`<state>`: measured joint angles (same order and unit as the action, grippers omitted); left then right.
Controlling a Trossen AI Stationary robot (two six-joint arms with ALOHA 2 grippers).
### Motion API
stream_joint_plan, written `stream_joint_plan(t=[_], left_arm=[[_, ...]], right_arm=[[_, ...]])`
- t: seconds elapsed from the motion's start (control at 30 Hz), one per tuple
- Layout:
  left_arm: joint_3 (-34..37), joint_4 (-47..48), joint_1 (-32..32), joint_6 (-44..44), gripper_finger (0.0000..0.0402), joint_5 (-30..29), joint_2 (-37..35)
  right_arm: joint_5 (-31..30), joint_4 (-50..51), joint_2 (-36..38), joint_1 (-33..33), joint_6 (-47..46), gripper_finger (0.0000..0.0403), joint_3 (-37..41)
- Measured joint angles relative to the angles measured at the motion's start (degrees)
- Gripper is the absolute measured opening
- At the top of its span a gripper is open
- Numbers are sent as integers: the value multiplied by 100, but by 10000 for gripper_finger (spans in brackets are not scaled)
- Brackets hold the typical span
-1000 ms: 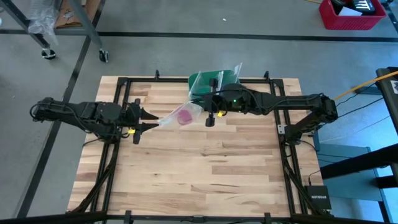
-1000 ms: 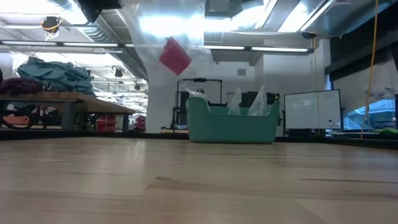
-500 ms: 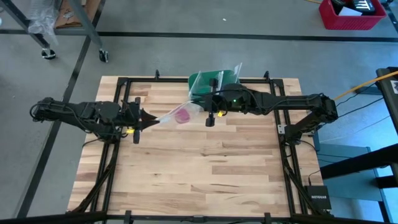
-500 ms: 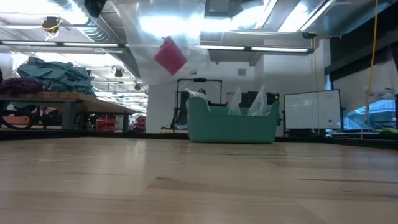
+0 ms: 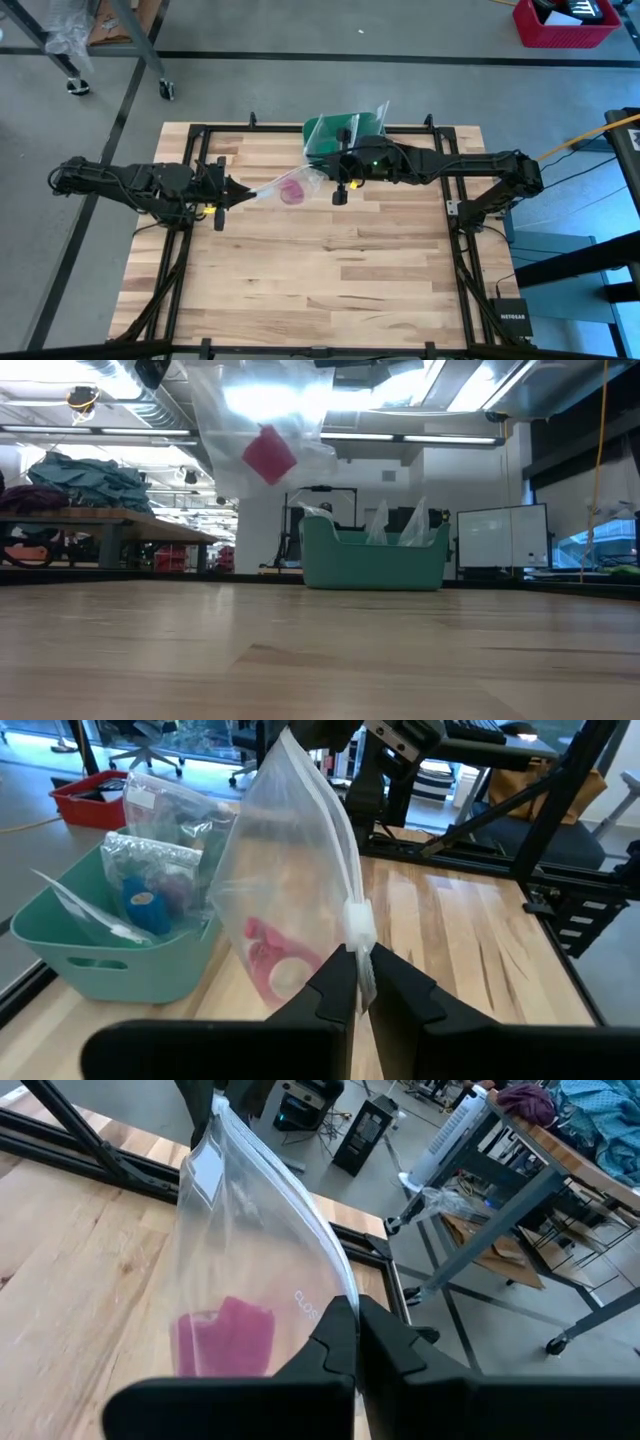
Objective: Roll bandage
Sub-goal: Close the transparent zip bag
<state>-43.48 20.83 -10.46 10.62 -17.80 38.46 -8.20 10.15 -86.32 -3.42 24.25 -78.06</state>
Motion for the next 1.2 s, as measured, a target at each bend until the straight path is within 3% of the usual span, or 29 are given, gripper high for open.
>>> stream_joint_plan(t=[0.23,0.73,1.07,1.2], left_arm=[[0,1,0,-10,4,0,0],[0,766,0,847,0,184,0],[0,818,-1,1232,0,914,0],[0,836,-2,1415,0,1191,0]], right_arm=[[-22,15,0,0,3,6,0],[384,-103,0,2,-143,110,0],[1396,-1434,-747,2,-774,131,0],[1536,-1857,-1030,2,-795,131,4]])
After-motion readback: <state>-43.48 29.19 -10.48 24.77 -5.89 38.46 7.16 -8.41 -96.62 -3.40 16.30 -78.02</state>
